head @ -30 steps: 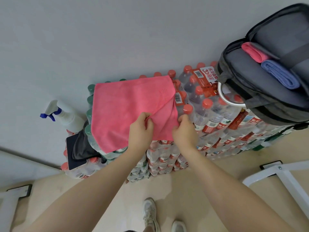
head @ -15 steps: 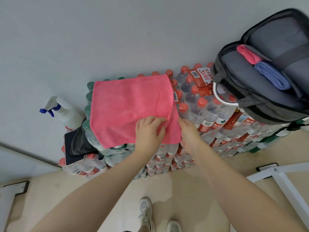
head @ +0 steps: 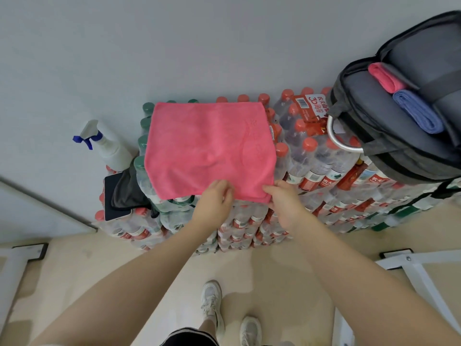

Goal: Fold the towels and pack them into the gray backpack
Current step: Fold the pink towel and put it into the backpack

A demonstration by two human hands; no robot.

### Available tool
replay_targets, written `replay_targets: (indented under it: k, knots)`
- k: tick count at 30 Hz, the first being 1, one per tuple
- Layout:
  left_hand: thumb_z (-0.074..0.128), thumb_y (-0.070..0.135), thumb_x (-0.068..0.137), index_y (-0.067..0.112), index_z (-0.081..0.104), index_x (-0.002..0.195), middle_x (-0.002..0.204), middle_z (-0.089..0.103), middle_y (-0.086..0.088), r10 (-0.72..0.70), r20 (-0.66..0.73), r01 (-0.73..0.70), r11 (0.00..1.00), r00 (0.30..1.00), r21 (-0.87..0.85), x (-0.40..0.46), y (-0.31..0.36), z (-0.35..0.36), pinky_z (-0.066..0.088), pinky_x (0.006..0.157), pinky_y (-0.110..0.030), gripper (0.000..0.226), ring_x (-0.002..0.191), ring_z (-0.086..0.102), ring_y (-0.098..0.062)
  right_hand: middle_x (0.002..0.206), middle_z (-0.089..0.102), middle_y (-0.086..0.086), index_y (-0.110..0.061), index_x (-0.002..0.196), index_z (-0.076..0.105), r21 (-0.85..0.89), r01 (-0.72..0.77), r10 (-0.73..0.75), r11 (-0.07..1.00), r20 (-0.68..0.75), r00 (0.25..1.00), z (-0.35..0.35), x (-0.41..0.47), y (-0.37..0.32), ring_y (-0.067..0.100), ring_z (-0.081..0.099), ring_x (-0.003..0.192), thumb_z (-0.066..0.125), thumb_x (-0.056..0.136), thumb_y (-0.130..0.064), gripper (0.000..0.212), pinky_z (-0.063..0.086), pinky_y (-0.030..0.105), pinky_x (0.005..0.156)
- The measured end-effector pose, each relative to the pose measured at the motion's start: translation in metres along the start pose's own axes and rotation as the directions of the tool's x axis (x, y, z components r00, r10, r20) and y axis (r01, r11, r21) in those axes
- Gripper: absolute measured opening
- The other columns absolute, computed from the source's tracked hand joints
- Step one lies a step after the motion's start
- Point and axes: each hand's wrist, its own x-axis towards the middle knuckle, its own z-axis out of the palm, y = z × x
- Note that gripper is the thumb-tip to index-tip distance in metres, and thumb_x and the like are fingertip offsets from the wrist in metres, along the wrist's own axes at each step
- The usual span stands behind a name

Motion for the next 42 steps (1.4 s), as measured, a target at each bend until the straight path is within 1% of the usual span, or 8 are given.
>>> replay_targets:
  k: [4,8,12,16,23,30,34,42]
  knots:
    - [0.038,0.017,0.096,0.009,0.057,0.088,0.085,0.062,-0.004,-0.524,0.291,0.587,0.589,0.801,-0.556,-0.003,-0.009,-0.01,0.041,0.067,-0.03,0.022,0.071,0.057,-0.016,0.113,0.055,0.003,-0.018,0.1,0.051,0.215,0.054,-0.067,0.975,0.056,0.996,0.009,-0.007,-0.009,0.015,0.057,0.093,0.043,0.096,-0.009,0.013,0.049,0.028,0.071]
    - [0.04,0.032,0.098,0.012,0.056,0.089,0.088,0.061,-0.001,-0.613,0.299,0.488,0.164,0.731,-0.857,0.008,-0.008,-0.009,0.047,0.066,-0.028,0.027,0.074,0.058,-0.013,0.106,0.061,-0.004,-0.014,0.121,0.042,0.268,0.19,-0.208,0.945,0.04,0.977,0.01,-0.01,-0.015,0.011,0.059,0.094,0.043,0.095,-0.002,0.028,0.051,0.03,0.082]
    - [0.049,0.034,0.094,0.011,0.054,0.092,0.092,0.06,0.0,-0.716,0.251,0.348,-0.011,0.652,-0.937,0.009,-0.01,-0.013,0.05,0.053,-0.022,0.023,0.073,0.057,-0.012,0.097,0.064,0.0,-0.025,0.099,0.042,0.163,0.25,-0.252,0.954,-0.01,0.968,-0.002,-0.013,-0.017,0.017,0.06,0.095,0.045,0.092,0.005,0.031,0.048,0.038,0.089]
    - [0.053,0.033,0.092,0.012,0.045,0.126,0.112,0.051,0.0,-0.771,0.214,0.336,-0.001,0.6,-0.942,0.008,-0.028,-0.023,0.045,0.082,-0.026,0.04,0.097,0.054,-0.014,0.112,0.059,0.013,-0.022,0.096,0.047,-0.08,0.233,-0.237,0.969,-0.044,0.971,-0.015,-0.013,-0.009,0.028,0.058,0.102,0.045,0.09,0.006,0.028,0.049,0.036,0.083]
    - [0.048,0.018,0.089,0.018,0.036,0.063,0.063,0.035,0.0,-0.827,-0.007,0.357,0.25,0.562,-0.9,0.008,-0.052,-0.035,0.027,0.05,-0.024,0.029,0.054,0.031,-0.011,0.122,0.057,0.011,-0.002,0.119,0.056,-0.219,0.149,-0.19,0.964,-0.182,0.965,-0.014,-0.004,-0.003,0.025,0.055,0.111,0.053,0.088,0.0,0.031,0.044,0.042,0.102]
    - [0.057,0.007,0.089,0.007,0.057,0.098,0.068,0.049,-0.004,-0.834,-0.03,0.183,0.156,0.551,-0.971,-0.015,-0.078,-0.044,0.044,0.051,-0.017,0.009,0.056,0.046,-0.011,0.11,0.057,0.014,-0.018,0.095,0.051,-0.179,0.189,-0.222,0.966,-0.187,0.957,-0.02,-0.004,0.001,0.027,0.057,0.101,0.051,0.085,0.005,0.026,0.047,0.043,0.094]
    - [0.053,0.007,0.092,0.008,0.048,0.072,0.066,0.046,-0.004,-0.808,0.162,0.445,0.135,0.566,-0.885,-0.027,-0.087,-0.049,0.039,0.034,-0.011,0.02,0.043,0.046,-0.005,0.097,0.054,0.01,-0.02,0.074,0.045,-0.245,0.215,-0.251,0.946,-0.127,0.96,-0.027,-0.007,0.004,0.022,0.05,0.09,0.041,0.083,0.013,0.035,0.043,0.036,0.079]
    - [0.046,0.017,0.095,0.014,0.054,0.083,0.08,0.055,-0.001,-0.679,0.026,0.181,0.158,0.734,-0.971,-0.052,-0.066,-0.063,0.046,0.076,-0.027,0.015,0.078,0.057,-0.013,0.092,0.056,0.006,-0.013,0.078,0.064,-0.311,0.218,-0.213,0.925,0.05,0.976,-0.036,-0.021,-0.007,0.018,0.048,0.068,0.039,0.087,0.011,0.036,0.042,0.023,0.06]
